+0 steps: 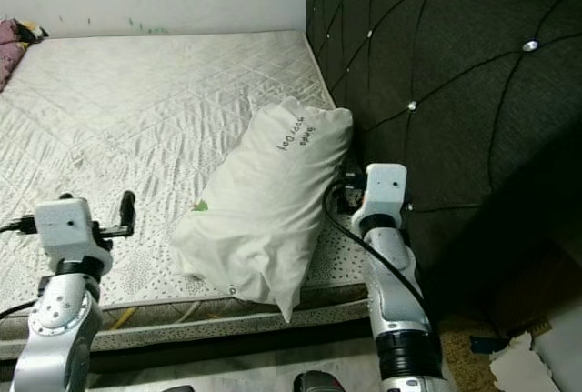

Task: Clean up the room

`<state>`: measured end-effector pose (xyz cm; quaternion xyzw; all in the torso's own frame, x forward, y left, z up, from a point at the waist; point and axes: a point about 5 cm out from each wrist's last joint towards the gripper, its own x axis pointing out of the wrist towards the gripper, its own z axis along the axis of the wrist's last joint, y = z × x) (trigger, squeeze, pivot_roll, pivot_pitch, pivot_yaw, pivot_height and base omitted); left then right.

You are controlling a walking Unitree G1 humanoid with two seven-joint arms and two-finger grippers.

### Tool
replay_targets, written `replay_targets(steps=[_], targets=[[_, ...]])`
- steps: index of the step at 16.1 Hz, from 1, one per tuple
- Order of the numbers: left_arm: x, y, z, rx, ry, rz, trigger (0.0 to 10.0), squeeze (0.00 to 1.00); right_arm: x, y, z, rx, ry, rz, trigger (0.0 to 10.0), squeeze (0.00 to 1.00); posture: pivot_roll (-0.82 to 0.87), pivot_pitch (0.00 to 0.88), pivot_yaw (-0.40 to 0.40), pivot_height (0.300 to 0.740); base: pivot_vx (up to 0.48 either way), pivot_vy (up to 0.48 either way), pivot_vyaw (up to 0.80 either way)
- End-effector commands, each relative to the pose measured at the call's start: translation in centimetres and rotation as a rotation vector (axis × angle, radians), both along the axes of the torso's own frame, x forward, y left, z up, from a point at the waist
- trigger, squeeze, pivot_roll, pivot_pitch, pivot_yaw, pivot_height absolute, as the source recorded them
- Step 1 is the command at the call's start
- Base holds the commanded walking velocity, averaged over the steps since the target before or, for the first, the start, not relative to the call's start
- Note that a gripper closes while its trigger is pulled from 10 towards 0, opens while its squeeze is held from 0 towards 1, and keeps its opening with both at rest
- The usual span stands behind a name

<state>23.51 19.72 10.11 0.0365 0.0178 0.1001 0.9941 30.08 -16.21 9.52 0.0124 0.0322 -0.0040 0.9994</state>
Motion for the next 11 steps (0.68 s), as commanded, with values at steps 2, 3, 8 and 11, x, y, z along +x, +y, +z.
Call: replay_targets(steps=[2, 3, 8, 11], targets=[[0.4, -1.1, -0.4, -0.064, 0.006, -0.022, 10.0, 0.0, 0.1, -0.2, -0.4, 0.025, 0.016, -0.021, 10.0, 0.0, 0.02, 0.0, -0.011, 0.74, 0.0, 0.0, -0.2], [0.6, -1.7, -0.4, -0.108, -0.007, -0.042, 10.0, 0.0, 0.1, -0.4, -0.7, 0.036, 0.03, -0.031, 10.0, 0.0, 0.03, 0.0, -0.022, 0.74, 0.0, 0.0, -0.55], [1.7, -2.6, 0.3, -0.113, -0.052, -0.058, 10.0, 0.0, 0.6, 0.2, -0.6, 0.048, 0.038, 0.017, 10.0, 0.0, 0.04, 0.0, -0.033, 0.74, 0.0, 0.0, 0.0], [1.4, -2.3, 0.0, -0.141, -0.05, -0.033, 10.0, 0.0, 0.7, 0.3, -0.7, 0.056, 0.044, 0.026, 10.0, 0.0, 0.04, 0.0, -0.039, 0.74, 0.0, 0.0, 0.0]])
